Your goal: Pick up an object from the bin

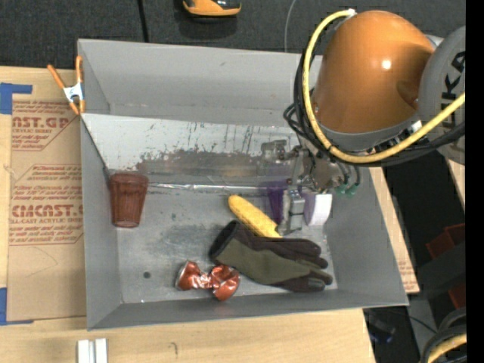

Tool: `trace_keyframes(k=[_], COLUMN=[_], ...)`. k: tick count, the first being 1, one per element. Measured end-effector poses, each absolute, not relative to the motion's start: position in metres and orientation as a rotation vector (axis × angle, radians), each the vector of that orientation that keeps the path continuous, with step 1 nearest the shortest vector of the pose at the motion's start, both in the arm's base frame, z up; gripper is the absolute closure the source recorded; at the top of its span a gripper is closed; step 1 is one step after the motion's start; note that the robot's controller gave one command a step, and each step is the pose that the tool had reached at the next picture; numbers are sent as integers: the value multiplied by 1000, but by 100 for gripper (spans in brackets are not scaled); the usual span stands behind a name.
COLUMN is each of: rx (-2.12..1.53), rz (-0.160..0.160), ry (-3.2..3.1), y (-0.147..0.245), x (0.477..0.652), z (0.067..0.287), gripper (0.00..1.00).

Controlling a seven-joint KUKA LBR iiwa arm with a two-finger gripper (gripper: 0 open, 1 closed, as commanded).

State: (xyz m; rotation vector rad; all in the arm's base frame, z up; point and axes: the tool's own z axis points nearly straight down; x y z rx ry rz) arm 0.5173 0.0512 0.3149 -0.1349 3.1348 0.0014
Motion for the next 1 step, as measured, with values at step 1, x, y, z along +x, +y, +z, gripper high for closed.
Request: trace_keyframes(k=[1], rx=[-135], rz=[1], ry=[3135], y=[51], x=[517], z=[315], gripper=[0])
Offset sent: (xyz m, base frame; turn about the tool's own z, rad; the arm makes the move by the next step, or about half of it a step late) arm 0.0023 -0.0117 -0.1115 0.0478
